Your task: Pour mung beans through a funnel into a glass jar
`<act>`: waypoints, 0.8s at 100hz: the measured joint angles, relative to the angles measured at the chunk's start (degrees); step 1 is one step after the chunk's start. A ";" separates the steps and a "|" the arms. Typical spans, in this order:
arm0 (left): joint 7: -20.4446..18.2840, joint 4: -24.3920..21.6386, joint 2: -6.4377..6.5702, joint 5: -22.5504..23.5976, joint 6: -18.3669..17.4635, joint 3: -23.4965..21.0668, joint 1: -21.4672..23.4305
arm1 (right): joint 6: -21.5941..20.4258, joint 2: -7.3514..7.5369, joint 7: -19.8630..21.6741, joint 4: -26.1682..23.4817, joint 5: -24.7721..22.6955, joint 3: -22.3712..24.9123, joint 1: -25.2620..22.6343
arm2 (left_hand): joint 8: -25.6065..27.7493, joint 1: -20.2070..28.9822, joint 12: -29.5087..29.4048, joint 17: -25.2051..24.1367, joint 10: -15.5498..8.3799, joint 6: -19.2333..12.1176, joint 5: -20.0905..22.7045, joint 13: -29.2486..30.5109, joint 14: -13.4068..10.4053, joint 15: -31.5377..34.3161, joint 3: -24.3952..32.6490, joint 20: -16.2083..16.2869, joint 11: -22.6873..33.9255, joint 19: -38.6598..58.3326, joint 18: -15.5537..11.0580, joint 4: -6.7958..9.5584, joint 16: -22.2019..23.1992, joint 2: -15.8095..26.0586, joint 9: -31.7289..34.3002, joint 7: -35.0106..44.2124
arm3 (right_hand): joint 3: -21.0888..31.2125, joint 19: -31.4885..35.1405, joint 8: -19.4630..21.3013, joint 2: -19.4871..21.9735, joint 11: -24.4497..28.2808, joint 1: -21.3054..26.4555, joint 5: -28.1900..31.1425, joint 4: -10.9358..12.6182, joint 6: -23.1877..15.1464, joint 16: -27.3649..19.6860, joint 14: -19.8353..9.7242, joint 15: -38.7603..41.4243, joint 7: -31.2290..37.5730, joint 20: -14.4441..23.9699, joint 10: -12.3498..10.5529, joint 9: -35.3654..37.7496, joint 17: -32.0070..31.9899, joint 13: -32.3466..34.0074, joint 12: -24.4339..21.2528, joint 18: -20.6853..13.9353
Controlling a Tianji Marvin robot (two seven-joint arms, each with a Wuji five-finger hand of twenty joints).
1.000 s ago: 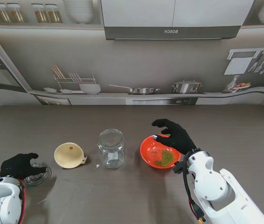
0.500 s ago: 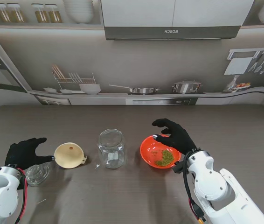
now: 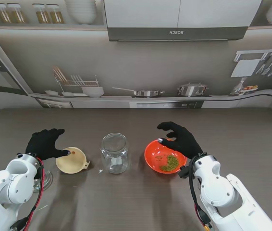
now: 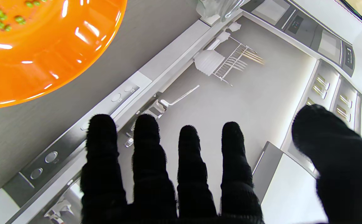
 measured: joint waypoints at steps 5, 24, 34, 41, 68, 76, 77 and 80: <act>-0.78 0.71 0.15 0.30 -0.16 0.87 -1.12 | 0.00 -0.01 -0.01 0.00 0.05 0.05 0.00 | 0.20 0.00 0.00 0.00 0.00 0.00 0.07 0.00 0.00 0.01 0.16 -0.01 0.00 0.00 -0.01 0.00 0.00 -0.15 0.00 0.01 | 0.00 0.00 0.00 0.00 0.01 0.00 0.02 0.00 0.00 0.00 0.00 0.00 0.00 0.00 0.00 0.00 0.00 0.00 0.00 0.00; -2.05 3.02 0.59 1.83 -0.33 3.81 -4.68 | 0.00 -0.05 -0.15 0.00 0.19 0.27 -0.04 | 0.58 0.01 0.00 0.00 0.00 0.17 0.31 0.00 0.00 0.15 1.94 -0.03 0.40 1.28 -0.37 0.00 0.00 -0.57 0.00 0.04 | 0.00 0.00 0.00 0.00 0.01 0.00 0.71 0.00 0.02 0.00 0.00 0.00 0.40 0.00 0.02 0.00 0.00 0.00 0.00 0.00; -3.45 3.66 0.77 2.63 -0.55 4.73 -5.98 | 0.00 -0.05 -0.16 0.00 0.27 0.34 -0.04 | 0.58 0.05 0.05 0.00 0.00 0.85 0.31 0.04 0.00 1.02 4.33 -0.05 0.45 2.67 -0.55 0.00 0.00 -1.27 0.00 0.04 | 0.00 0.00 0.00 0.00 0.01 0.00 0.73 0.00 0.04 0.00 0.00 0.00 0.40 0.00 0.04 0.00 0.00 0.00 0.00 0.00; -3.91 3.94 0.94 4.50 -0.75 5.23 -6.58 | 0.00 -0.05 -0.16 0.00 0.31 0.35 -0.04 | 0.59 0.13 0.07 0.04 0.00 1.02 0.31 0.13 0.00 1.37 5.22 -0.13 0.46 3.02 -0.57 0.00 0.00 -1.27 0.00 0.04 | 0.00 0.00 0.00 0.00 0.01 0.00 0.73 0.00 0.04 0.00 0.00 0.00 0.40 0.00 0.05 0.00 0.00 0.00 0.00 0.00; -6.16 3.55 1.29 5.98 -0.69 5.45 -6.77 | -0.16 -0.04 0.02 0.23 0.47 0.24 0.03 | 0.59 0.77 0.15 0.20 0.00 1.57 0.31 0.27 0.00 2.20 8.66 -1.38 1.04 6.04 -0.62 0.00 0.00 -1.88 0.00 -0.11 | 0.00 0.00 0.00 0.00 0.01 0.00 1.25 0.00 0.04 0.00 0.00 0.00 0.47 0.00 0.08 0.00 0.00 0.00 0.00 0.00; -6.35 3.56 1.41 6.39 -0.46 5.66 -6.80 | -0.18 -0.04 0.02 0.27 0.48 0.19 0.06 | 0.63 1.22 0.23 0.82 0.00 2.20 0.31 1.45 0.00 3.48 8.81 -1.38 1.14 7.11 -0.62 0.00 0.06 -1.88 0.03 -0.12 | 0.00 0.00 0.00 0.00 0.01 0.00 1.26 0.00 0.04 0.00 0.00 0.00 0.47 0.00 0.08 0.00 0.00 0.00 0.00 0.00; -6.37 3.57 1.43 6.41 -0.42 5.73 -6.81 | -0.18 -0.04 0.02 0.28 0.48 0.18 0.06 | 0.66 1.22 0.25 0.89 0.00 2.21 0.31 1.69 0.00 3.50 9.23 -1.38 1.15 7.41 -0.62 0.00 0.07 -1.88 0.03 -0.13 | 0.00 0.00 0.00 0.00 0.01 0.00 1.26 0.00 0.04 0.00 0.00 0.00 0.47 0.00 0.08 0.00 0.00 0.00 0.00 0.00; -6.43 3.66 1.49 6.41 -0.29 5.95 -6.89 | -0.19 -0.04 0.02 0.30 0.48 0.15 0.07 | 0.73 1.22 0.67 0.90 0.00 2.24 0.31 1.71 -0.01 3.52 9.42 -1.38 1.17 7.88 -0.64 0.00 0.08 -1.88 0.04 -0.13 | 0.00 0.00 0.00 0.00 0.01 0.00 1.26 0.00 0.04 0.00 0.00 0.00 0.47 0.00 0.09 0.00 0.00 0.00 0.00 0.00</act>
